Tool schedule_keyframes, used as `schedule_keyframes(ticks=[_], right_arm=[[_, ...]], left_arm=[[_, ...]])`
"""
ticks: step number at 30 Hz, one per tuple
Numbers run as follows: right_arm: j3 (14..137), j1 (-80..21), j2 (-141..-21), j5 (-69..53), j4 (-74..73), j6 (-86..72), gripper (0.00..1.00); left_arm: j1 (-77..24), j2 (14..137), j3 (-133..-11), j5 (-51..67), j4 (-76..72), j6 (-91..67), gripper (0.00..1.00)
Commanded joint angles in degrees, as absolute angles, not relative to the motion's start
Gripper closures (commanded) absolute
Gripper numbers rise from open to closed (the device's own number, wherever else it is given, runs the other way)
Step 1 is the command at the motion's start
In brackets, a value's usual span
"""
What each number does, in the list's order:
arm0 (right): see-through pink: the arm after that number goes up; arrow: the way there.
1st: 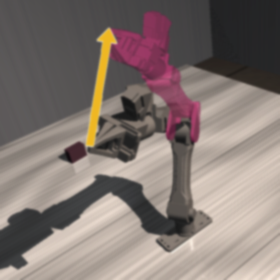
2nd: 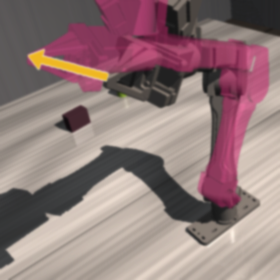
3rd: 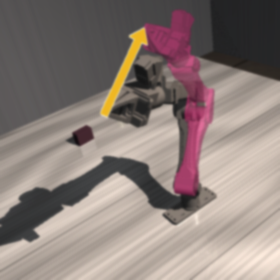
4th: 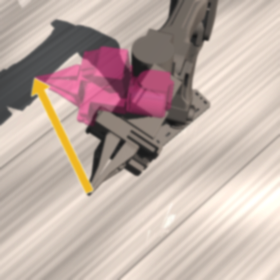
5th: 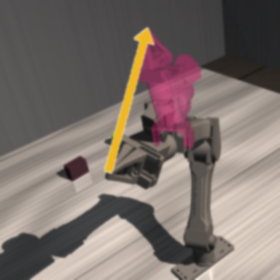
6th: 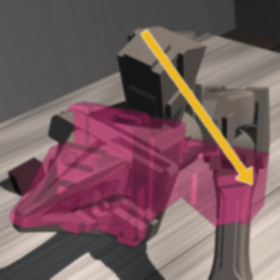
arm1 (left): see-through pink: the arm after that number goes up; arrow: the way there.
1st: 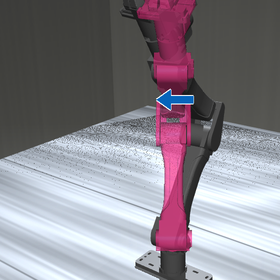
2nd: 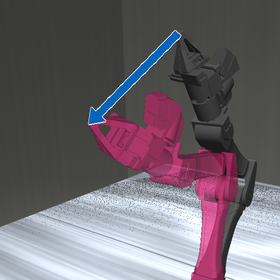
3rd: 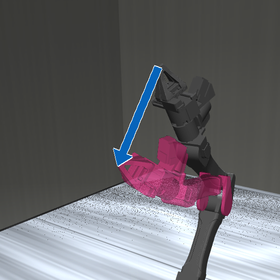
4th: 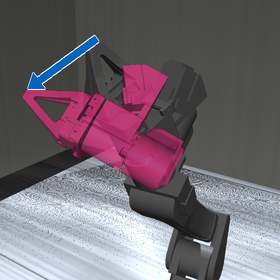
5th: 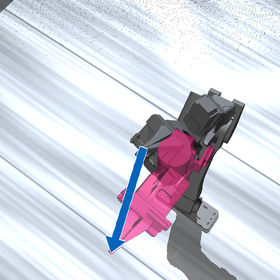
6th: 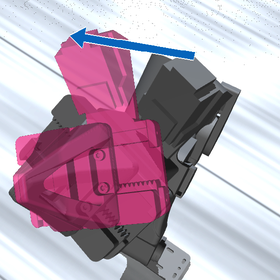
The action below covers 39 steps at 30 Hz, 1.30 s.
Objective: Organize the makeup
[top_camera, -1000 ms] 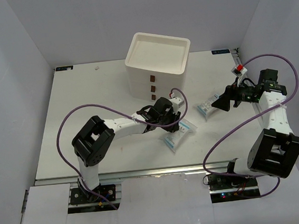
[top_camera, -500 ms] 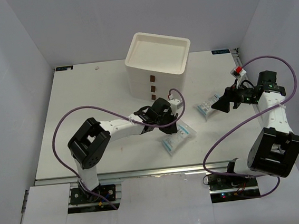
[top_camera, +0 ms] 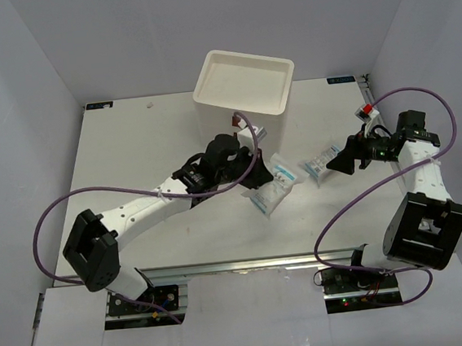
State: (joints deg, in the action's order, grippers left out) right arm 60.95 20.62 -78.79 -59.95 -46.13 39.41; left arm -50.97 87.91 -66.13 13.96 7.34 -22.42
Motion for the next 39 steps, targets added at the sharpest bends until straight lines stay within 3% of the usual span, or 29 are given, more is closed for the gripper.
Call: schedule_keyframes(ticks=[1,14,22,25,28,33,39], right_arm=[[60.9,20.9,-79.3,-60.4,-45.0,40.2,0.13],[60.7,20.9,-79.2,-59.1,-45.0,41.0,0.15],[61.2,20.9,-80.9,-57.6,-44.1,39.8,0.15],[61.3,20.9,-81.7,-57.4,-43.6,38.9,0.15],[61.3,20.9,-82.2,-56.5,-43.1,38.2,0.15],[59.9,20.9,-83.3,-54.9,-39.9,33.2,0.13],[58.3,20.8,-86.9,-52.8,-35.5,21.0,0.14]], left_arm=[[-45.5,84.3,-75.4,11.5,5.5,-24.7,1.0],[-27.5,106.9,-113.6,13.0,10.1,-26.1,1.0],[-25.6,116.0,-122.9,5.8,11.6,-23.6,0.98],[-25.1,119.0,-126.7,5.8,12.1,-24.1,0.91],[-25.1,119.8,-128.0,6.2,12.4,-24.0,0.71],[-25.1,117.4,-127.8,6.6,12.7,-23.1,0.46],[-25.1,109.7,-124.1,4.2,12.9,-20.3,0.32]])
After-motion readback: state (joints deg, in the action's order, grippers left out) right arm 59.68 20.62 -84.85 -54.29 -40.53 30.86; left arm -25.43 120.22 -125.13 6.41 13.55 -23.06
